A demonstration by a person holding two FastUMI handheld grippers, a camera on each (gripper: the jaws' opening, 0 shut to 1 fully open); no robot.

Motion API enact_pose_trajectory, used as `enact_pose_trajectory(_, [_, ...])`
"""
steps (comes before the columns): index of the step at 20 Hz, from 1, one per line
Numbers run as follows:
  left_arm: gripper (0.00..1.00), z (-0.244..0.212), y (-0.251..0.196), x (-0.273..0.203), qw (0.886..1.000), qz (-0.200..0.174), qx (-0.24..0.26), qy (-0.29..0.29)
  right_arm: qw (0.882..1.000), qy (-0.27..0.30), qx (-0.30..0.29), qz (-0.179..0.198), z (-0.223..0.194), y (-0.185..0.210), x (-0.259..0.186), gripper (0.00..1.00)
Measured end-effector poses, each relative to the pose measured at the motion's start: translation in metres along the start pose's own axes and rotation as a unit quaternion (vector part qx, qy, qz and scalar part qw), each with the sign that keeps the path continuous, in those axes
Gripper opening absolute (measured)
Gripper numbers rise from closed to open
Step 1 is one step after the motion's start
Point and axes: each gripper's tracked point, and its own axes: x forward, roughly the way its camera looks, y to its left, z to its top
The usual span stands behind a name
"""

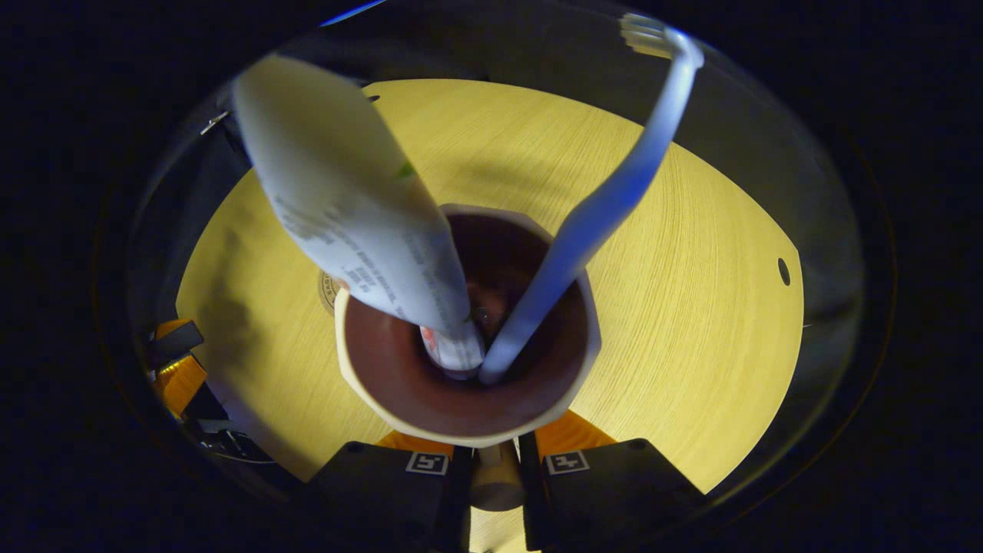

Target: Put the toothbrush and toothpaste on the desktop into the cup, then pick up the cup and place it on the coaster on the desktop.

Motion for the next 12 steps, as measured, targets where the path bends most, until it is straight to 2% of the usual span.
enact_pose_trajectory(3, [0.68, 0.002, 0.001, -0.003, 1.0, 0.003, -0.003, -0.004, 1.0, -0.006, -0.015, 0.014, 0.017, 0.018, -0.003, 0.3])
enact_pose_trajectory(4, [0.59, 0.002, 0.002, -0.003, 1.0, 0.004, -0.004, -0.005, 1.0, -0.008, -0.021, 0.019, 0.023, 0.026, -0.002, 0.3])
enact_pose_trajectory(12, [0.58, 0.0, 0.019, -0.018, 0.999, 0.025, -0.014, -0.014, 0.996, -0.001, -0.07, 0.053, 0.05, 0.087, 0.011, 0.3])
